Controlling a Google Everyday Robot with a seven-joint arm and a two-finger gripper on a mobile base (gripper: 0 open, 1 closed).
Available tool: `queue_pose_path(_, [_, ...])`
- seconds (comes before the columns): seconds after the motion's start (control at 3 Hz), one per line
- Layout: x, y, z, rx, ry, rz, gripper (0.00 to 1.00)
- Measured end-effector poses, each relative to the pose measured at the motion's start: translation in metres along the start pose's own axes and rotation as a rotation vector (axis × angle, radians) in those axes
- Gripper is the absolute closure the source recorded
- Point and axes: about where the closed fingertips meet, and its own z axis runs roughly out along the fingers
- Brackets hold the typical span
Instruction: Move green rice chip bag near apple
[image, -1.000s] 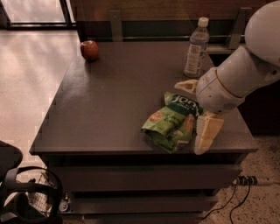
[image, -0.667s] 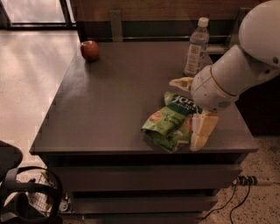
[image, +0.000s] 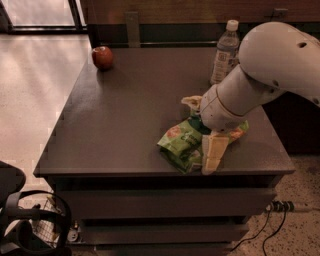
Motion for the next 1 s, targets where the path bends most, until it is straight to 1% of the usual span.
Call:
queue_pose_path(0.33, [-0.0006,0.0006,0.0023,-0.002,0.005,0.003,0.21])
queue_pose_path(1.0, [-0.0028,0.0005,0.0002,-0.003,0.006,0.001,0.83])
